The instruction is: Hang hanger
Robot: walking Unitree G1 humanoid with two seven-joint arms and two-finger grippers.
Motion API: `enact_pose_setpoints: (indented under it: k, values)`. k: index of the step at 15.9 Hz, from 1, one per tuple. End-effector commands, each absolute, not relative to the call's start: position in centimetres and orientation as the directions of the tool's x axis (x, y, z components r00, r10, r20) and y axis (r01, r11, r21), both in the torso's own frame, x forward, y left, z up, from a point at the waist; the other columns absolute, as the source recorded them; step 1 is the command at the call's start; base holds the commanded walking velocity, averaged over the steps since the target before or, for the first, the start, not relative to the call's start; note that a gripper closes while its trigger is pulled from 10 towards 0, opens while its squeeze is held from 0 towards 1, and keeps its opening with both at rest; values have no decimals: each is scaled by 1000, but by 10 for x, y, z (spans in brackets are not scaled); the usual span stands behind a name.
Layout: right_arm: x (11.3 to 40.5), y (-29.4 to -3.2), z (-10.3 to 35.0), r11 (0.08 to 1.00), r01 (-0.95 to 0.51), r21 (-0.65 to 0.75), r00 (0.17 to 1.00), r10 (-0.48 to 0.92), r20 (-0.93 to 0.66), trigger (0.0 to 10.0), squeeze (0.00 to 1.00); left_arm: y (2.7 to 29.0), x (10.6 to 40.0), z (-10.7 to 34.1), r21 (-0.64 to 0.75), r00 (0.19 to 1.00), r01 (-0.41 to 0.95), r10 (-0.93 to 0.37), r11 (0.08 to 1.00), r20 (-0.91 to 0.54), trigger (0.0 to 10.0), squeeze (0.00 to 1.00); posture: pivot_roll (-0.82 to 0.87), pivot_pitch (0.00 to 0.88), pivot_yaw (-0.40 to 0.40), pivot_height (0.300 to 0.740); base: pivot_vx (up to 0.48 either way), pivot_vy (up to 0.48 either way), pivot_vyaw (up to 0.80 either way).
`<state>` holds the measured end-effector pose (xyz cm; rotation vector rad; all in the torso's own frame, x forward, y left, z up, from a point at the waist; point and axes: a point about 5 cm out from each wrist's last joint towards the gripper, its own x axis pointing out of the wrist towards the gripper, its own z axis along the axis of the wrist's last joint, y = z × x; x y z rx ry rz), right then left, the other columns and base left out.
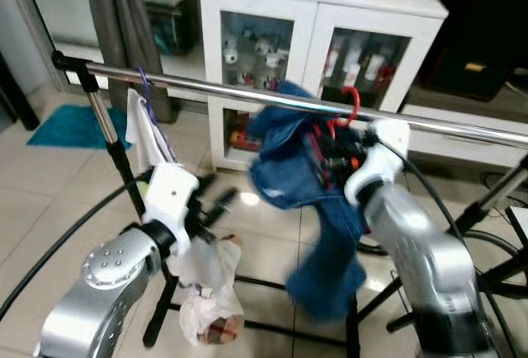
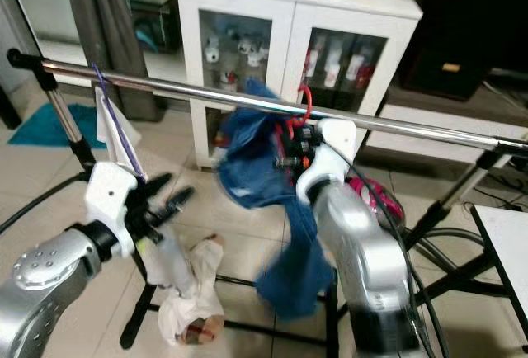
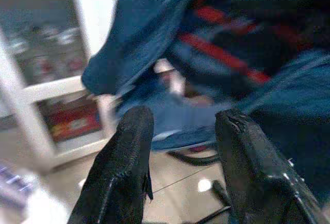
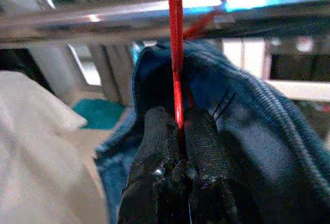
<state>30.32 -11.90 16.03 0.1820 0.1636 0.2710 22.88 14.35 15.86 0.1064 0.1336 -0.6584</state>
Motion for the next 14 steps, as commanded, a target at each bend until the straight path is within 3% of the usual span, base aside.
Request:
enact_pose_setpoints:
  k: [1, 4, 6, 7, 10, 12, 14]
  values:
    - [308, -123, 157, 956, -208, 206, 951, 247, -186, 10000, 0, 138, 224, 163, 57, 734, 675, -662, 736, -151, 10000, 0, 121, 0, -43, 740, 0, 0, 0]
    - [322, -119, 144, 952, -127, 279, 933, 210, -292, 10000, 0, 142, 215, 161, 63, 644, 760, -737, 647, -205, 10000, 0, 132, 0, -48, 740, 0, 0, 0]
    - [325, -113, 137, 952, -137, 272, 917, 226, -329, 10000, 0, 147, 213, 160, 72, 642, 761, -734, 645, -220, 10000, 0, 137, 0, -48, 740, 0, 0, 0]
    - [322, -110, 141, 943, -204, 264, 919, 277, -281, 10000, 1000, 153, 216, 156, 94, 687, 720, -686, 688, -241, 10000, 0, 136, 0, -48, 740, 0, 0, 0]
    - [291, -115, 166, 852, -439, 286, 874, 478, -83, 10000, 1000, 170, 217, 158, 162, 841, 537, -510, 828, -184, 10000, 0, 136, 0, -42, 740, 0, 0, 0]
    - [257, -128, 186, 771, -557, 309, 821, 567, 66, 10000, 1000, 173, 212, 166, 123, 879, 474, -459, 872, -129, 10000, 0, 128, 0, -36, 740, 0, 154, 0]
    - [247, -125, 182, 756, -581, 302, 805, 588, 77, 10000, 1000, 169, 220, 167, 128, 885, 464, -453, 876, -105, 10000, 0, 123, 0, -31, 740, 0, 420, 0]
